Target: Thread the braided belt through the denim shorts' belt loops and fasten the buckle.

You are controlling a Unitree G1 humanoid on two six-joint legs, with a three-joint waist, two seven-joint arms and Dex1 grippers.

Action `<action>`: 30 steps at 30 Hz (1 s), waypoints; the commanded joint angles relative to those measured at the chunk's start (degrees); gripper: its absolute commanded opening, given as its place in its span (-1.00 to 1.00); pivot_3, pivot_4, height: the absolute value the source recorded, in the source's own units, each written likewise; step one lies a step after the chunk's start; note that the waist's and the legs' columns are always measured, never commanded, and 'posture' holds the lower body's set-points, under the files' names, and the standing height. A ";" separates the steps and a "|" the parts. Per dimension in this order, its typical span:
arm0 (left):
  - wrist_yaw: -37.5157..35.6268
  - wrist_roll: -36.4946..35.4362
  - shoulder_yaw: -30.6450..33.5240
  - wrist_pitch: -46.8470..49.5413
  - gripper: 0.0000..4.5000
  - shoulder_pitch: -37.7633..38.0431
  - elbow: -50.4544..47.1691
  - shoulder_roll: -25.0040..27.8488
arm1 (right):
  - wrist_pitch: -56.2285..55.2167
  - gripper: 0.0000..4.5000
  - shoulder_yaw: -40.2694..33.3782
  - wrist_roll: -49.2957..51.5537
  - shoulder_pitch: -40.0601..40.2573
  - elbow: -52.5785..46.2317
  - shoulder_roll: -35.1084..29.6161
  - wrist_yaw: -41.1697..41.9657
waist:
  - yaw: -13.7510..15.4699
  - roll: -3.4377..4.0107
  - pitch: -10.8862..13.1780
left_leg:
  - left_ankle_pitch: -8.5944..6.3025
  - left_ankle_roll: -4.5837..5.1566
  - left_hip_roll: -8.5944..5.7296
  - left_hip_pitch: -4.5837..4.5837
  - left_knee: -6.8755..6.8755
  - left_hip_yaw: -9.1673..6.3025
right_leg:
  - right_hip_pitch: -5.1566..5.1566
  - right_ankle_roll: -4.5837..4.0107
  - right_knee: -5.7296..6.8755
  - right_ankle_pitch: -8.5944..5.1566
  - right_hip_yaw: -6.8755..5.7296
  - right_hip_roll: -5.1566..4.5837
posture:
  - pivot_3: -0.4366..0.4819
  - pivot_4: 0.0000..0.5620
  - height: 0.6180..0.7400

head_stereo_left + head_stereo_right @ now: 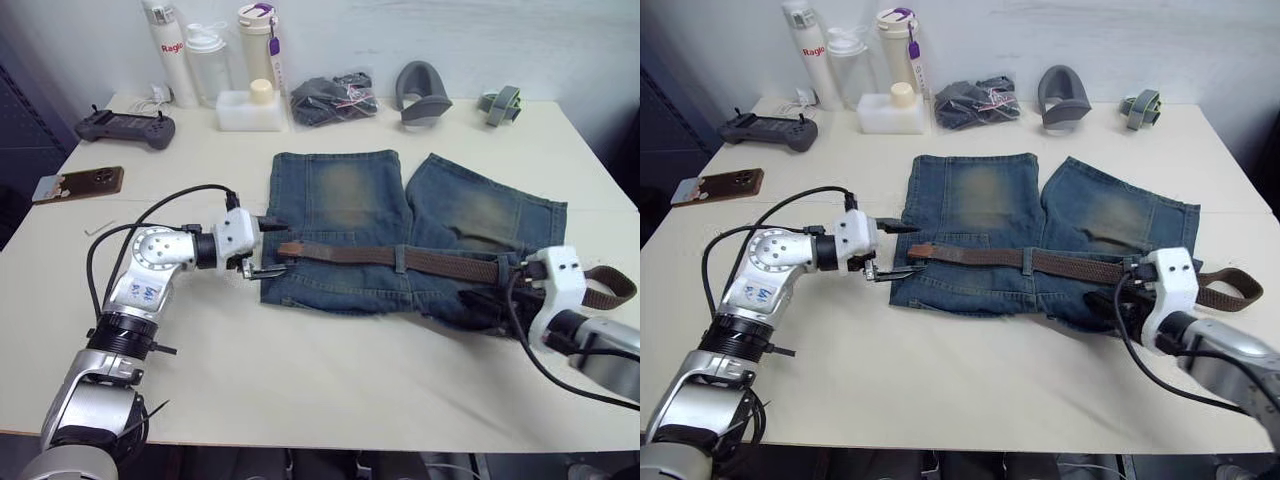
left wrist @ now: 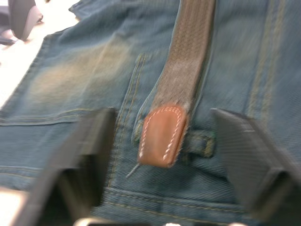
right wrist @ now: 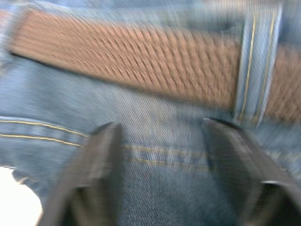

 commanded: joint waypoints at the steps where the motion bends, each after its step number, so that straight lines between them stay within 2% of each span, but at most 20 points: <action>1: -2.51 -8.67 4.96 9.76 1.00 -2.31 -5.52 0.28 | 1.77 0.97 -1.25 -3.03 -1.93 -4.62 -5.85 8.36 | 0.00 -0.06 -0.01 | 0.00 -0.01 0.01 0.02 0.00 -0.01 | 0.01 0.00 0.00 0.00 -0.01 0.01 | -0.05 -0.47 -0.49; 3: -2.58 -10.78 6.23 13.58 1.00 -3.40 -6.39 -0.36 | 1.76 0.97 2.33 -6.79 -2.89 -5.14 -8.52 13.11 | -0.02 -0.11 0.01 | 0.00 -0.01 0.02 0.10 -0.06 -0.06 | 0.08 -0.05 -0.04 -0.03 -0.05 0.02 | -0.05 -0.47 -0.49; 6: -3.04 -10.57 5.89 16.17 1.00 -4.03 -7.27 -0.52 | 1.61 0.97 7.56 -9.80 -5.64 -4.91 -8.57 17.79 | 0.00 -0.20 0.01 | 0.02 -0.02 0.00 0.17 -0.20 -0.05 | 0.13 -0.06 -0.17 -0.03 -0.05 0.03 | -0.05 -0.47 -0.49; 10: -3.06 -9.48 5.50 17.96 1.00 -3.05 -9.15 -0.49 | -0.12 0.97 17.20 -22.92 -8.54 -1.56 -7.33 18.02 | 0.02 -0.25 0.06 | 0.03 -0.01 -0.04 0.16 -0.29 -0.03 | 0.11 -0.04 -0.30 -0.02 -0.01 0.01 | -0.05 -0.47 -0.49; 13: -2.80 -8.00 4.97 17.73 1.00 -1.22 -10.61 -0.40 | -2.88 0.59 19.68 -31.31 -8.60 2.33 -7.05 19.11 | 0.00 -0.23 0.07 | 0.14 -0.21 -0.08 0.15 -0.31 0.02 | 0.11 -0.05 -0.35 -0.02 0.03 -0.05 | -0.05 -0.47 -0.49; 19: -1.94 -6.45 4.92 17.20 1.00 -0.94 -10.40 -1.50 | -10.05 -0.70 14.12 -42.04 -3.64 11.34 -11.77 27.51 | 0.98 -0.24 0.06 | 0.15 -0.18 -0.15 0.17 -0.28 0.05 | 0.13 -0.33 -0.34 -0.15 0.04 -0.13 | -0.05 -0.47 -0.49; 20: -1.61 -6.16 4.82 16.91 1.00 -1.02 -10.16 -1.94 | -12.21 -0.88 13.98 -44.52 -3.66 14.76 -12.30 28.28 | 1.20 -0.24 0.06 | 0.15 -0.16 -0.17 0.17 -0.28 0.06 | 0.14 -0.39 -0.36 -0.18 0.04 -0.15 | -0.05 -0.47 -0.49; 21: -1.41 -5.88 4.68 16.64 1.00 -1.01 -10.00 -2.32 | -14.09 -0.98 13.88 -46.61 -4.07 18.11 -12.46 28.94 | 1.43 -0.25 0.07 | 0.16 -0.14 -0.20 0.17 -0.28 0.07 | 0.14 -0.42 -0.38 -0.19 0.04 -0.18 | -0.05 -0.47 -0.49; 26: -0.61 -4.51 4.26 15.59 1.00 -0.41 -9.82 -4.11 | -21.73 -0.98 15.05 -55.22 -7.05 30.23 -11.87 31.12 | 1.44 -0.22 0.07 | 0.22 0.02 -0.49 0.06 -0.29 0.09 | 0.09 -0.23 -0.37 -0.10 0.06 -0.43 | -0.05 -0.47 -0.49; 30: -0.12 -3.08 3.46 14.40 1.00 -0.19 -9.20 -5.80 | -25.04 -0.98 16.09 -59.36 -10.05 34.40 -10.11 32.02 | 1.25 -0.21 0.08 | 0.25 0.05 -0.55 0.06 -0.29 0.10 | 0.08 -0.15 -0.31 -0.06 0.08 -0.48 | -0.05 -0.47 -0.49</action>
